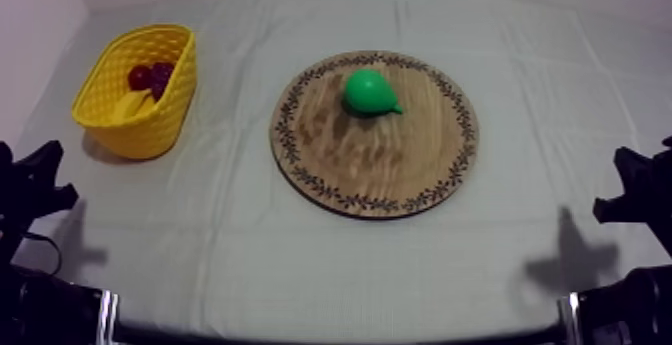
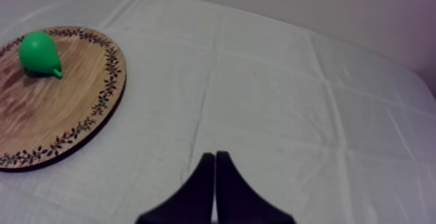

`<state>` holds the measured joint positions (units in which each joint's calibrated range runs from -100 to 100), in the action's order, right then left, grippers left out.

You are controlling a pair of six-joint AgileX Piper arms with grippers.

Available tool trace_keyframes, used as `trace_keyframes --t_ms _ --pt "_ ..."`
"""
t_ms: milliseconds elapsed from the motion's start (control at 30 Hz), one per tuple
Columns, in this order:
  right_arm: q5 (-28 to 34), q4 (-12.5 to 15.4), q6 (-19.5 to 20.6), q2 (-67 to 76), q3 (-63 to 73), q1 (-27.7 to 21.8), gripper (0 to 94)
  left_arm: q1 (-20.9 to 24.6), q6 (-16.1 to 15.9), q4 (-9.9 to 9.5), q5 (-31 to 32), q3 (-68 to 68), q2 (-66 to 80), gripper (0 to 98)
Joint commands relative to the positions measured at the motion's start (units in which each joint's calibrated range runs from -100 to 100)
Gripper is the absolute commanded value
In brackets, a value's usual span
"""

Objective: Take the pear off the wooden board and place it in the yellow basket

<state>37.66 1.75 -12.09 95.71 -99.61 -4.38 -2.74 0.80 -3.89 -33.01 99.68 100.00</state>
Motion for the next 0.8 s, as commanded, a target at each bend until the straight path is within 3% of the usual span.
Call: trace_keyframes --t_ms 0,333,433,767 --pt "0.00 -0.02 0.00 0.05 -0.05 0.01 0.3 0.02 -0.24 -0.01 0.03 -0.02 0.00 0.1" --pt "0.00 -0.02 0.00 0.05 -0.05 0.01 0.3 -0.18 -1.11 -0.12 -0.31 -0.44 0.00 0.1" --pt "0.00 -0.02 0.00 0.05 -0.05 0.01 0.3 -0.19 -0.56 -1.01 -1.47 -1.98 -0.98 0.1" --pt "0.00 -0.02 0.00 0.05 -0.05 0.02 0.3 1.00 0.57 -2.62 0.14 -18.63 -18.99 0.1"
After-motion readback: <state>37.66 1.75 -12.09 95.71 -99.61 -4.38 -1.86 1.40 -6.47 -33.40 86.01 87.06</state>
